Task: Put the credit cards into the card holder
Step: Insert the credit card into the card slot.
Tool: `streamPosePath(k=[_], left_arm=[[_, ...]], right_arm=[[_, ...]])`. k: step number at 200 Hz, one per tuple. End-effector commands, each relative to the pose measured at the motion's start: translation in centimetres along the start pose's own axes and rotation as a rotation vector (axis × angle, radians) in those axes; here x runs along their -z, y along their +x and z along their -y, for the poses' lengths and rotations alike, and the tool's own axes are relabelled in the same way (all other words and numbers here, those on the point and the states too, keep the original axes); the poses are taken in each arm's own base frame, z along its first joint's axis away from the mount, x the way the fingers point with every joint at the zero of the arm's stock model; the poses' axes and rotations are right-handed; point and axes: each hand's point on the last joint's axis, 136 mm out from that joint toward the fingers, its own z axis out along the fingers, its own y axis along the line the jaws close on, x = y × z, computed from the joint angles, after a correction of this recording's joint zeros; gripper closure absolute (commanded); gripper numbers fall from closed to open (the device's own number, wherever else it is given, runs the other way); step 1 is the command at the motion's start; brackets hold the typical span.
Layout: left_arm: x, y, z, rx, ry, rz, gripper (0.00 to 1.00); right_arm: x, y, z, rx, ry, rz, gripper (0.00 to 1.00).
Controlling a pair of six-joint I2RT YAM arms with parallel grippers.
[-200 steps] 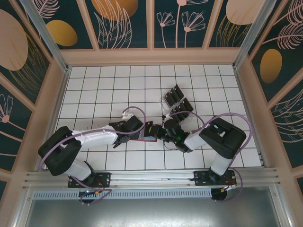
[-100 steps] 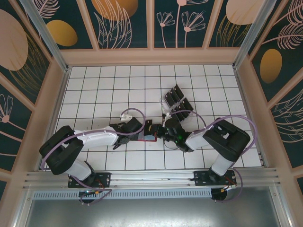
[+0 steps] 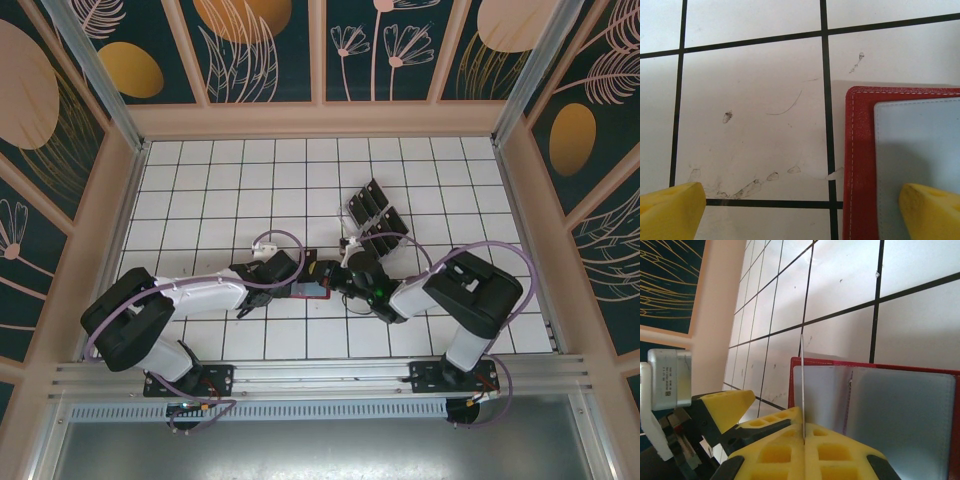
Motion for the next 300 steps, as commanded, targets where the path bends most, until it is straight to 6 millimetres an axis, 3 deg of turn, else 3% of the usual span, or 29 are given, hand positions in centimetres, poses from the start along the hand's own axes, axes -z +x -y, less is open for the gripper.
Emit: streamPosePath(k=[1,134,300], left_arm=[[-0.4,2.0,-1.5,-0.04,-0.049,-0.055,0.01],[-0.5,2.0,-1.4,-0.045,-0.052,-0.056,0.01],[-0.6,2.1,-1.2,-0.046,-0.046,-0.065,0.01]], right_arm=[[-0.5,-0.6,-0.9,-0.018,-0.049,0.045,1.0],[-0.4,0.7,1.5,-0.067,-0.012,0.041,1.0],[-1.3,1.8,1.5,-0.104,-0.046,-0.017,1.0]])
